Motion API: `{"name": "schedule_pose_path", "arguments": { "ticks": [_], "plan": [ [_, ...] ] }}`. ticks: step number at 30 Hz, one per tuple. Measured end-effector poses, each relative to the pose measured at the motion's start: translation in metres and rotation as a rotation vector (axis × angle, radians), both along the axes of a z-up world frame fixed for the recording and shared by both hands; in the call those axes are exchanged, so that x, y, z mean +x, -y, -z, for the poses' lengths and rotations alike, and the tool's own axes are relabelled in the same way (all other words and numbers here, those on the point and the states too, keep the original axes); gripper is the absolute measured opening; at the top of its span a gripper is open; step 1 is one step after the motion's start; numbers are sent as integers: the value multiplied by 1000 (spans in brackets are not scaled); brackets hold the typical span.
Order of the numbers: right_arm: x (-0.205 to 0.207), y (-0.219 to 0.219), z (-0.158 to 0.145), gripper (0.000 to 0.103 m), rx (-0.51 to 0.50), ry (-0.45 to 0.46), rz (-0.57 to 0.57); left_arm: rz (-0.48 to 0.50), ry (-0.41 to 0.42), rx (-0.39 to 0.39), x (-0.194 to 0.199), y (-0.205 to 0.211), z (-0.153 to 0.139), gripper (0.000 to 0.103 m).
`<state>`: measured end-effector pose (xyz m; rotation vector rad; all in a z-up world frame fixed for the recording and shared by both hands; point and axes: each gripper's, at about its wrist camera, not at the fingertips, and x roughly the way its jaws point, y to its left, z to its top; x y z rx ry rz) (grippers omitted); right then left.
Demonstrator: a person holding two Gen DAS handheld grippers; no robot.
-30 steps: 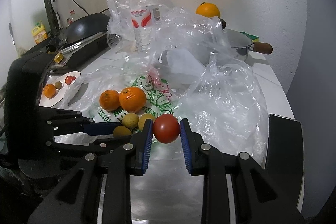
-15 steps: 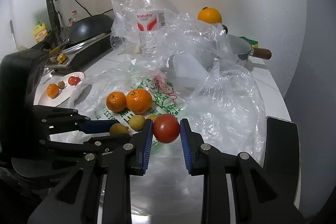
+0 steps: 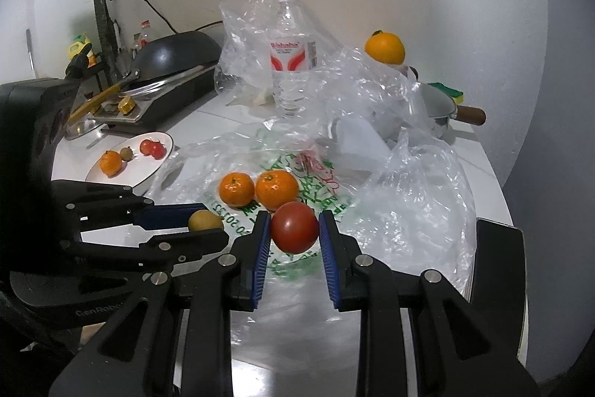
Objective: Organize fruits
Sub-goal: 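Carry the yellow-green fruit and the tomato over the white plate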
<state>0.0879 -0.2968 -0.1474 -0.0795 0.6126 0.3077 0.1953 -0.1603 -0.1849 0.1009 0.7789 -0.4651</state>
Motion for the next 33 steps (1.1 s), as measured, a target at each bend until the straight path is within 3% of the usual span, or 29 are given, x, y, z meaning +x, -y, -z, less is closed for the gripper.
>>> {"name": "schedule_pose_path", "arguments": {
  "ticks": [12,33],
  "plan": [
    [-10,-27,-14,28,10,18,-46,-35,36,-12,-15,-27,-12,26],
    [-9,-104,-17,28,-36,24,-126,-149,67,-30,-31,-115,-14,27]
  ]
}}
